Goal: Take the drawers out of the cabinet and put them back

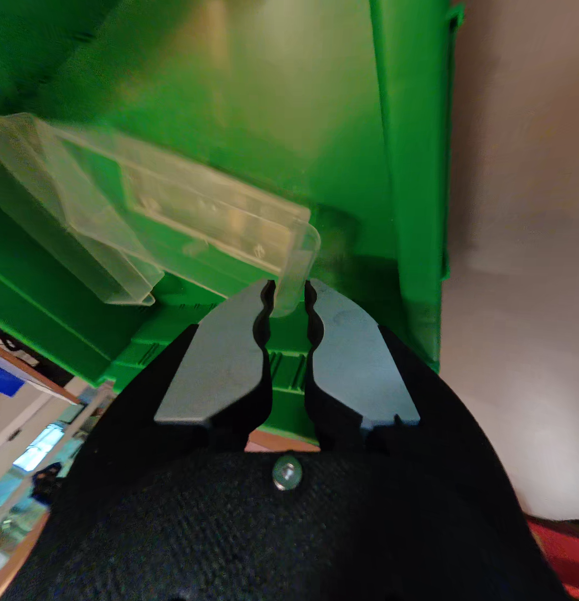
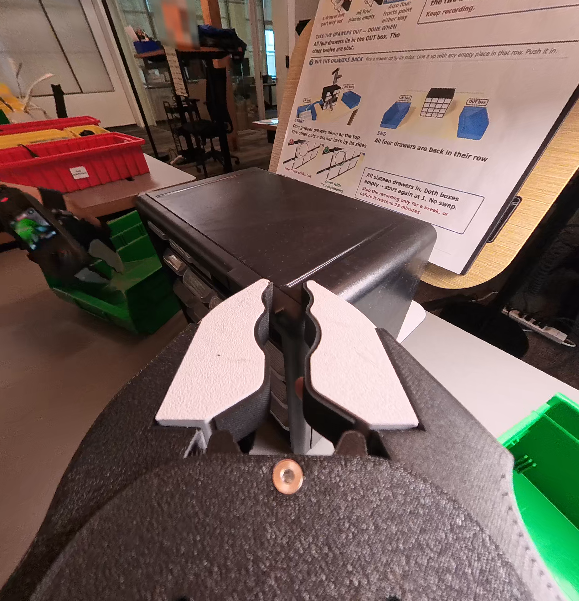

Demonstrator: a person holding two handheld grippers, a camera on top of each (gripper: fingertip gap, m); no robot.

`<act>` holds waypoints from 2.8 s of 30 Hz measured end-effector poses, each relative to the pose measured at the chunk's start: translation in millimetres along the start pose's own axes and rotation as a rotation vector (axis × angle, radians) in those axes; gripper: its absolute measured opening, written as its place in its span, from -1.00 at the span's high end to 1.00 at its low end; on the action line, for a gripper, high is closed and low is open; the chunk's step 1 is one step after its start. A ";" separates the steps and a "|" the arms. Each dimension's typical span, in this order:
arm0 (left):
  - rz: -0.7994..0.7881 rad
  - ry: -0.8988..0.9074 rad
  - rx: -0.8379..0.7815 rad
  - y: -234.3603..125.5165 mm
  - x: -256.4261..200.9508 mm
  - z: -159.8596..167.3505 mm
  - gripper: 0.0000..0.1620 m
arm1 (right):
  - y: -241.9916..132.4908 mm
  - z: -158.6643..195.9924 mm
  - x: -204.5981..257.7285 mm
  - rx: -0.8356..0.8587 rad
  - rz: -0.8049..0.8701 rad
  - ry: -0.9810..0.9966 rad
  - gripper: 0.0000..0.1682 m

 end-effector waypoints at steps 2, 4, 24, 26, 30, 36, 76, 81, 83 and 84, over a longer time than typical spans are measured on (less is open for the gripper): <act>-0.014 -0.066 -0.042 -17.9 4.0 -0.2 0.77 | 0.4 -0.1 0.3 0.002 0.001 -0.005 0.80; -0.055 -0.105 -0.079 -39.6 7.1 0.7 0.77 | 0.9 -0.1 0.5 0.003 0.001 -0.007 0.80; -0.130 0.062 -0.728 -250.9 -74.6 -154.8 0.78 | 4.7 -0.2 4.4 0.001 0.011 -0.018 0.79; -0.147 0.036 -0.773 -251.3 -63.7 -171.8 0.78 | 4.6 -0.2 4.3 0.002 0.008 -0.017 0.79; -0.111 -0.018 -0.857 -240.2 -39.5 -198.3 0.78 | 4.4 -0.1 3.9 0.000 0.001 -0.014 0.79; -0.117 -0.050 -0.880 -218.9 -13.3 -219.8 0.78 | 4.1 0.3 2.5 -0.012 -0.011 0.000 0.80; -0.499 0.124 -0.934 -221.7 -15.8 -224.0 0.77 | 3.8 1.1 -0.3 -0.032 -0.034 0.020 0.83; -0.552 0.132 -0.948 -220.0 -18.2 -222.0 0.78 | 3.9 1.1 0.2 -0.030 -0.033 0.016 0.82; -0.566 0.141 -0.944 -218.7 -19.4 -222.2 0.78 | 3.9 1.0 0.0 -0.028 -0.033 0.014 0.83; -0.576 0.147 -0.942 -217.9 -20.2 -222.5 0.78 | 3.8 1.0 -0.2 -0.029 -0.035 0.016 0.83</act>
Point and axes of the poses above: each gripper's, where its closed fingertips meet, y out along the fingers, z out of its underside, x = y × z across the jaws, the point moved 7 cm from there along -y, back along the fingers, and after that the axes turned 7 degrees about -z, right-handed, at the moved point
